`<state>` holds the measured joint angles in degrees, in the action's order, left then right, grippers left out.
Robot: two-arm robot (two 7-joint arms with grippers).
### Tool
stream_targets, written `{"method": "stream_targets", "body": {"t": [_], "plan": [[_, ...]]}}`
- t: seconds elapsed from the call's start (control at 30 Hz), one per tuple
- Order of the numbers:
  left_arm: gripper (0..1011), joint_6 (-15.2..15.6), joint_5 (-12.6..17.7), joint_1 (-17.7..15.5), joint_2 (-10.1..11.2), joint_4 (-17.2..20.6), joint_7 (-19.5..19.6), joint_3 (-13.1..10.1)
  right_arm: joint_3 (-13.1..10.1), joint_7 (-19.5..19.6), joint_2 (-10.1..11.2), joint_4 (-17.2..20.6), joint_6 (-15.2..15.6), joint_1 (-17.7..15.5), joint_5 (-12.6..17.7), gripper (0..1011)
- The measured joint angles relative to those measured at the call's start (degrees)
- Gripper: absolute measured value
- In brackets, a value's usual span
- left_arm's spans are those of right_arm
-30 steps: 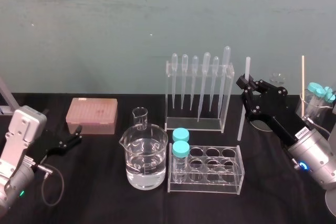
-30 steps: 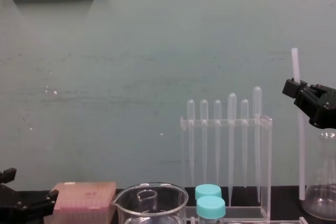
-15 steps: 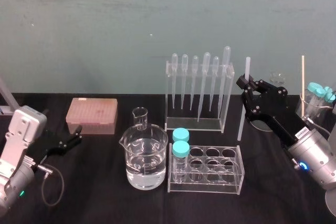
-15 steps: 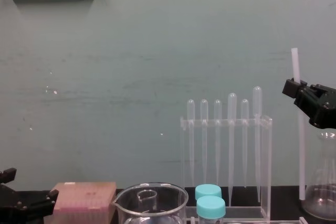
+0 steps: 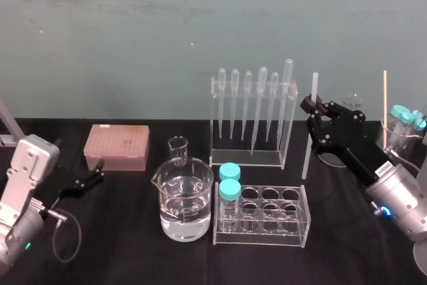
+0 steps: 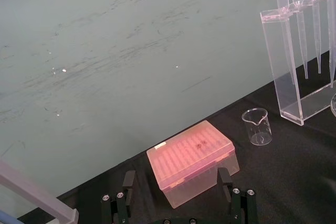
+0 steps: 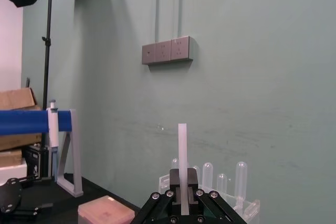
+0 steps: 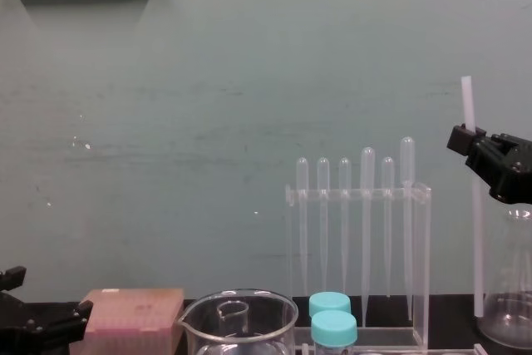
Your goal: Pick up the stirring rod with one hand, then place it down.
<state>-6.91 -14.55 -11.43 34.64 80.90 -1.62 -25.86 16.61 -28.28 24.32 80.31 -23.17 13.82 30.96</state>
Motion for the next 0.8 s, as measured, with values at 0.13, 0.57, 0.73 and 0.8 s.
{"method": "stream_targets", "body": {"t": [0.13, 0.57, 0.73, 0.8], "plan": [[1000, 0.0, 0.0, 0.0, 0.0, 0.0, 0.0, 0.0, -0.4, 0.5, 0.0, 1.1, 1.7, -0.5, -1.0, 69], [1000, 0.0, 0.0, 0.0, 0.0, 0.0, 0.0, 0.0, -1.6, -0.7, 1.2, 4.8, 6.3, -3.6, -1.6, 69], [1000, 0.0, 0.0, 0.0, 0.0, 0.0, 0.0, 0.0, -1.8, -1.8, 1.1, 4.9, 7.2, -3.9, -1.6, 69], [1000, 0.0, 0.0, 0.0, 0.0, 0.0, 0.0, 0.0, -1.8, -2.4, 1.0, 4.8, 7.4, -3.9, -1.6, 69]]}}
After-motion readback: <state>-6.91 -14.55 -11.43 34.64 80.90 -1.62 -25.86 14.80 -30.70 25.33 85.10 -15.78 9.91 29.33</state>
